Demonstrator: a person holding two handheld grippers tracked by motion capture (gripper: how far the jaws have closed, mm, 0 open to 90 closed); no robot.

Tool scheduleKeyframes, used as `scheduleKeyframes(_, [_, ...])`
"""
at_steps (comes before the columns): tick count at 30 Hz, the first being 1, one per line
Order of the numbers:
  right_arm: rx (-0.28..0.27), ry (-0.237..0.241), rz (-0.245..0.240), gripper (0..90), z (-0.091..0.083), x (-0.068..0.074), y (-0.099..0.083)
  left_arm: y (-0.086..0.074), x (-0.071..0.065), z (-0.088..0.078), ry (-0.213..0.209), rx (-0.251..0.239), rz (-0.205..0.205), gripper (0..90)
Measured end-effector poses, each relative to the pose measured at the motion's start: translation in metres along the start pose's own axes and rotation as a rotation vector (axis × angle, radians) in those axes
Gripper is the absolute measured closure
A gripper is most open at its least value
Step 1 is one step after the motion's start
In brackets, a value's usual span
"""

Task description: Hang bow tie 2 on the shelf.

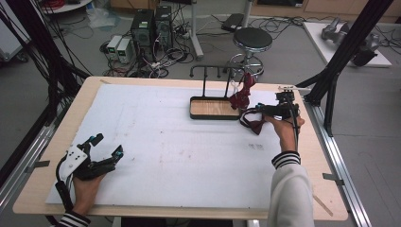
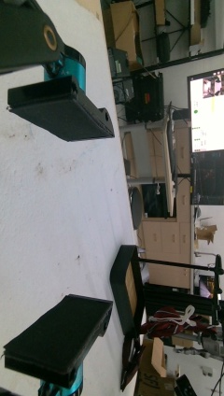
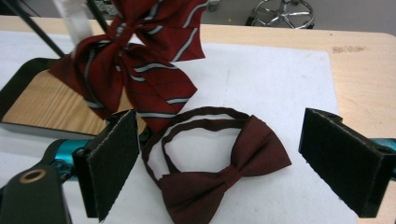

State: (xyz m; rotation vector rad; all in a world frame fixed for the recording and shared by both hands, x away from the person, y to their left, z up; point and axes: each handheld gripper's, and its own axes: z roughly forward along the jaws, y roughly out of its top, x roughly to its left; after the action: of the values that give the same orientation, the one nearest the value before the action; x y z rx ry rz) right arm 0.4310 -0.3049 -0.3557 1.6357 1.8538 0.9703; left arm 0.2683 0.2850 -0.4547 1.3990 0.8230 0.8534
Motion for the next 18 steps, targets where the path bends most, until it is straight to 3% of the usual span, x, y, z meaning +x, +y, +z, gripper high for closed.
scheduleKeyframes(7, [0.029,-0.033,0.026,13.7,0.015,-0.007,-0.002,0.0,0.0,0.0,0.001,0.0,0.0,15.1])
scheduleKeyframes(18, [0.073,-0.057,0.054,15.1,0.035,-0.008,-0.006,0.0,0.0,0.0,0.003,-0.001,0.002,15.1])
